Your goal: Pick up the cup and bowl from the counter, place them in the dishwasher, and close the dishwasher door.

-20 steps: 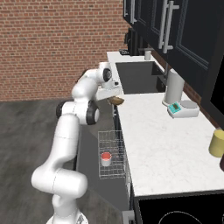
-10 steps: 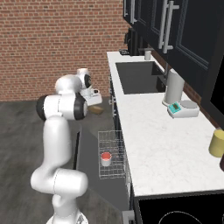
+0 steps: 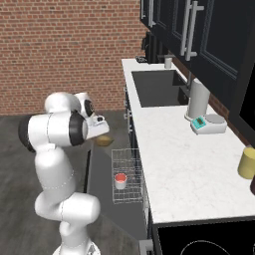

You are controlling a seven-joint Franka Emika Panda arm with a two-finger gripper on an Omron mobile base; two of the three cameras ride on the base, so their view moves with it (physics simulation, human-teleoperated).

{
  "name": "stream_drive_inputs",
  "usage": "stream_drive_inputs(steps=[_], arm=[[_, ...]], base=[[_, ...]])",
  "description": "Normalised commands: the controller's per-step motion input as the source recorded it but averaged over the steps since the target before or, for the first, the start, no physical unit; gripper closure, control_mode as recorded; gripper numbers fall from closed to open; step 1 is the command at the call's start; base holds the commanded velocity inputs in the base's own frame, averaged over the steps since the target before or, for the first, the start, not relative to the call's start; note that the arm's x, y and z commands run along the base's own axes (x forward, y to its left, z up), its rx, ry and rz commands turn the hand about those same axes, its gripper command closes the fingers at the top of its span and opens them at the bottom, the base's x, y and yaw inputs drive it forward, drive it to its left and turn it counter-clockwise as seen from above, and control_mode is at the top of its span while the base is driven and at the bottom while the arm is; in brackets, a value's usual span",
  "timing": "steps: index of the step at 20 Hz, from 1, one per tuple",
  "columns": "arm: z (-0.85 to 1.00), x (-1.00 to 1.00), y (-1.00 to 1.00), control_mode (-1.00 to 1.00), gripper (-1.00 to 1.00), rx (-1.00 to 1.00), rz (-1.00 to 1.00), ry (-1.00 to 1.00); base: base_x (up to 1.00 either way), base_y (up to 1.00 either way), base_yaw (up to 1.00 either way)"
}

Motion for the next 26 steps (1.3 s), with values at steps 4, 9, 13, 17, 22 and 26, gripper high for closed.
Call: stream_drive_inputs(steps=[4,9,13,17,22,26], arm=[[-0.81,-0.35,-0.45,-1.0,1.0,-0.1,0.0,0.04],[-1.0,0.0,-0.27,-1.0,1.0,-0.11,0.0,0.04],[-0.97,0.03,-0.05,-1.0,1.0,-0.11,0.0,0.0],[-0.45,0.03,-0.09,-1.0,1.0,-0.08,-0.07,-0.06],[-0.4,0.0,-0.2,-1.0,1.0,-0.07,-0.15,-0.06],[-0.49,0.09,-0.28,-1.0,1.0,-0.06,-0.16,-0.05]], base=[[0.0,0.0,0.0],[0.0,0.0,0.0],[0.0,0.0,0.0],[0.0,0.0,0.0],[0.0,0.0,0.0],[0.0,0.0,0.0]])
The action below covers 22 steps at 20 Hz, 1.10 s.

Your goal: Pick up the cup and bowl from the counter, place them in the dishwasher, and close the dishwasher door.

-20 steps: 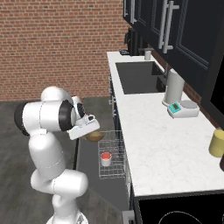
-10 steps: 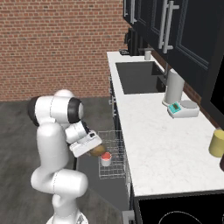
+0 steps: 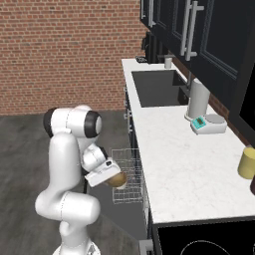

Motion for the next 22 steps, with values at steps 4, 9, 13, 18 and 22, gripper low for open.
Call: stream_drive_inputs(steps=[4,9,13,18,22], arm=[[-0.67,0.4,-0.18,-1.0,1.0,-0.06,-0.15,-0.04],[-0.55,0.42,-0.2,-1.0,1.0,-0.03,-0.1,-0.09],[-0.38,0.28,-0.14,-1.0,1.0,-0.03,-0.08,-0.14],[-0.45,0.22,-0.08,-1.0,1.0,-0.01,-0.05,-0.15],[-0.52,0.27,-0.01,-1.0,1.0,0.0,-0.01,-0.13]], base=[[0.0,0.0,0.0],[0.0,0.0,0.0],[0.0,0.0,0.0],[0.0,0.0,0.0],[0.0,0.0,0.0]])
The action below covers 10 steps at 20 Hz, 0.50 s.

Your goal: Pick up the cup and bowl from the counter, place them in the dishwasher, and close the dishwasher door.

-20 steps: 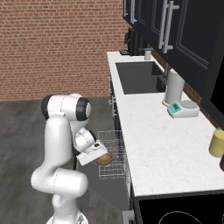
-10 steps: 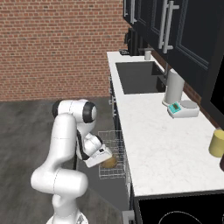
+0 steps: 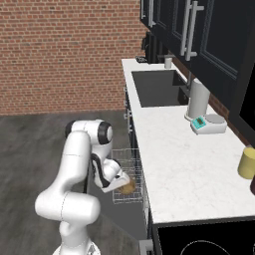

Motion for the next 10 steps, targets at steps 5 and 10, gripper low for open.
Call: stream_drive_inputs(steps=[5,10], arm=[[-0.27,0.32,-0.07,-1.0,1.0,0.0,0.0,-0.13],[-0.01,0.36,-0.13,-1.0,1.0,0.0,0.0,-0.11]], base=[[0.0,0.0,0.0],[0.0,0.0,0.0]])
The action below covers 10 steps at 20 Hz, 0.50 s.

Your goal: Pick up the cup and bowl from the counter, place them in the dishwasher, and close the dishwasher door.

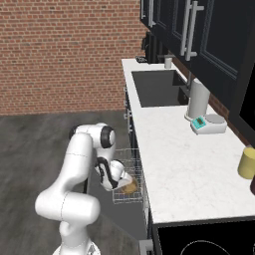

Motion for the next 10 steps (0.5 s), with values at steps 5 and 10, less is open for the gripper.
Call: stream_drive_inputs(steps=[5,10], arm=[[-0.38,0.2,-0.01,-1.0,1.0,0.0,0.0,-0.05],[-0.44,0.02,0.0,-1.0,1.0,0.0,0.0,-0.03]], base=[[0.0,0.0,0.0],[0.0,0.0,0.0]])
